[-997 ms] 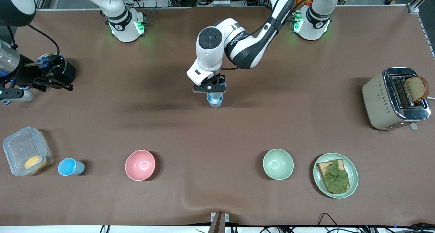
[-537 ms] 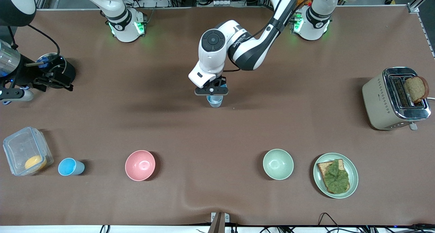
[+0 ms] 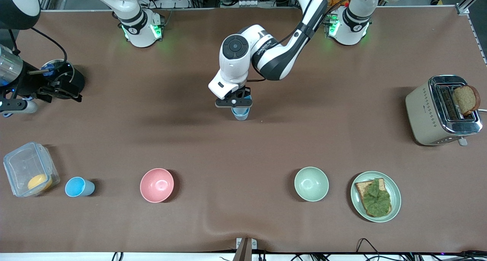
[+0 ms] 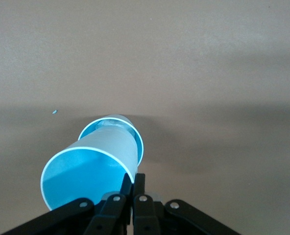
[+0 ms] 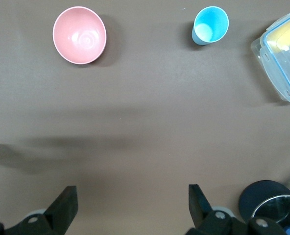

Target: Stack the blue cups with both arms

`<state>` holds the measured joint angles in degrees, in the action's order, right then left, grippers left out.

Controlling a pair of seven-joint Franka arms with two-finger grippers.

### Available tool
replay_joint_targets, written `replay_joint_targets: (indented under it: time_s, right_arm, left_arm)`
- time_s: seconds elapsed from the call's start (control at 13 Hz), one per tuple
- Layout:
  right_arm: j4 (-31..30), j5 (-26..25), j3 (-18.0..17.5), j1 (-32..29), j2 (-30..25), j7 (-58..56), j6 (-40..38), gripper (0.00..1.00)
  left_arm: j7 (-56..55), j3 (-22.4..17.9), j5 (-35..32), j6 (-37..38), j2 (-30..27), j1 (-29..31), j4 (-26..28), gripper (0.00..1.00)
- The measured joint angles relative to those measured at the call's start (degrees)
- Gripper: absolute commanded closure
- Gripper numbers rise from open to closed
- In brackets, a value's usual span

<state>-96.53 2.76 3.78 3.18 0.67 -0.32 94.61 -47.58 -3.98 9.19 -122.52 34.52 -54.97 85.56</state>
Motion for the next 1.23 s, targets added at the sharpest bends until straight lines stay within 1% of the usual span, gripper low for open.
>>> replay_joint_targets:
  time_s: [0.15,0.38,0.46,0.54,0.61,0.77,0.84,1.07,1.23]
  right_arm:
    - [0.0,0.0,0.1,-0.2,0.0,0.0,0.0,0.00]
    - [0.0,0.0,0.1,-2.5,0.0,0.0,0.2,0.00]
    - [0.2,-0.3,0.2,-2.7,0.0,0.0,0.4,0.00]
    - [0.4,-0.8,0.2,-2.8,0.0,0.0,0.5,0.00]
    - [0.8,-1.1,0.2,-2.9,0.0,0.0,0.7,0.00]
    - [2.0,-1.4,0.2,-2.9,0.1,0.0,0.8,0.00]
    - [2.4,-1.4,0.2,-2.9,0.1,0.0,0.8,0.00]
    - [2.9,-1.5,0.2,-2.9,1.1,0.0,0.8,0.00]
    - [3.1,-1.5,0.2,-2.9,1.7,0.0,0.9,0.00]
  left_arm:
    - [0.0,-0.2,0.4,-0.2,0.0,0.0,0.0,0.44]
    - [0.0,-0.9,1.4,-0.4,0.0,0.0,0.0,0.36]
    - [0.0,-0.9,1.4,-0.4,0.0,0.0,-0.1,0.29]
    - [0.0,-0.9,1.4,-0.4,0.0,0.0,-0.2,0.03]
    - [0.0,-0.9,1.4,-0.5,-0.2,0.0,-0.5,0.00]
    - [0.0,-1.4,1.4,0.4,-1.7,0.3,-0.8,0.00]
    - [0.0,-1.7,1.4,2.1,-3.1,0.9,-0.8,0.00]
    - [0.0,-2.0,1.2,9.0,-8.2,5.1,0.0,0.00]
    - [0.3,-2.0,-0.5,12.2,-12.8,8.8,2.6,0.00]
